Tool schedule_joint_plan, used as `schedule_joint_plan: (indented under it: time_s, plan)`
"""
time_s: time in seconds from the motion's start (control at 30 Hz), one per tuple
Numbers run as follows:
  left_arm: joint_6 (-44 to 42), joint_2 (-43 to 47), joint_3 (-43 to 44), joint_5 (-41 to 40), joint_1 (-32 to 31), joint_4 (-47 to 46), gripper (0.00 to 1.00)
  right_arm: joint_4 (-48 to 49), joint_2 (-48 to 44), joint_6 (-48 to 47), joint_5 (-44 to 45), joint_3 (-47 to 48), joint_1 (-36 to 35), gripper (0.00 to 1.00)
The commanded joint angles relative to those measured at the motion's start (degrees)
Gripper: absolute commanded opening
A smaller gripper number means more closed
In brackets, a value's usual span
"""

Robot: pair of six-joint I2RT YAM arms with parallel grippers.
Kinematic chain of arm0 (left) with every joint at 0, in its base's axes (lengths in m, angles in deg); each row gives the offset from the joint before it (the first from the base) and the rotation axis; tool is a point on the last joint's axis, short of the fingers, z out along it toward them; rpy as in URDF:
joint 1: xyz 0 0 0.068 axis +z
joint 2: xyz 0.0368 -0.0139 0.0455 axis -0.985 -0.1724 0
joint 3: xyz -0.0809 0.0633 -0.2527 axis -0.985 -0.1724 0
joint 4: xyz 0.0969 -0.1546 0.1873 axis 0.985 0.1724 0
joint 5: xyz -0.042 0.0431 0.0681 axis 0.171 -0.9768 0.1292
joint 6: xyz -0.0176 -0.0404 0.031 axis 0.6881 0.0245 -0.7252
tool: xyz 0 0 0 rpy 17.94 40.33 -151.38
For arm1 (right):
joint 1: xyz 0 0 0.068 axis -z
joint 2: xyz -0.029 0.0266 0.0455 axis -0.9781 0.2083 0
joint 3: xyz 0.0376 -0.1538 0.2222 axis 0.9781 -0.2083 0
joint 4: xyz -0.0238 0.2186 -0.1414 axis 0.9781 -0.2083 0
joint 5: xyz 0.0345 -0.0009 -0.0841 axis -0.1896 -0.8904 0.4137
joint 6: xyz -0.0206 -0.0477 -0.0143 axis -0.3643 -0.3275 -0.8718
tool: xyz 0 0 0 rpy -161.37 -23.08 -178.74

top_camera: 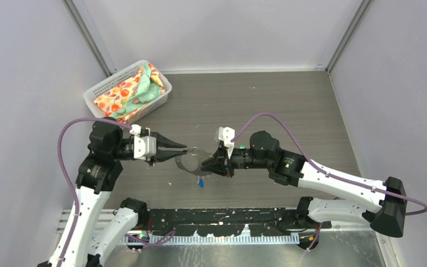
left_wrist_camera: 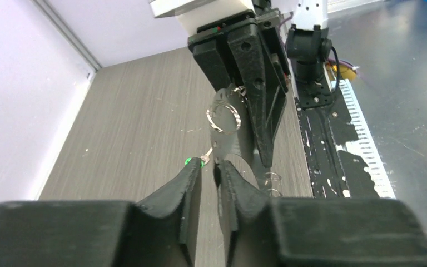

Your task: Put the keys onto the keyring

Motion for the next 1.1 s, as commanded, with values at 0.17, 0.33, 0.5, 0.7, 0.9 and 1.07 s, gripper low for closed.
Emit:
schedule_joint_plan:
  time_s: [0.17,0.33,0.5,0.7,0.9,1.07]
  plan:
    - [1.6,-3.6,2.7,3.8,-0.2,6.7,0.15,-2.1,1.3,-3.4,-0.6,6.0,0.0,0.01]
    - [1.6,-9.0,7.9,7.7,-0.1,13.1,0.09,-7.7,2.0,-7.0,0.4,8.5,-0.1,0.01]
    - [-0.6,-11.6,11.0,9.9,-0.1,18.7,0.00,-9.3,0.9,-8.4,2.5,8.8,-0.2,0.02]
    - [10.4,-8.4,7.2,11.3,-0.1,5.7,0.00,-3.2,-2.6,-6.3,7.1,7.8,-0.1,0.43]
    - [11.7,-7.4,5.4,10.6,-0.2,4.0,0.00,-0.8,-1.4,-5.0,3.0,11.7,0.0,0.50]
    - [11.0,-6.5,4.6,9.8,-0.1,3.7,0.00,-5.6,-0.1,-5.0,-0.3,14.4,0.0,0.41]
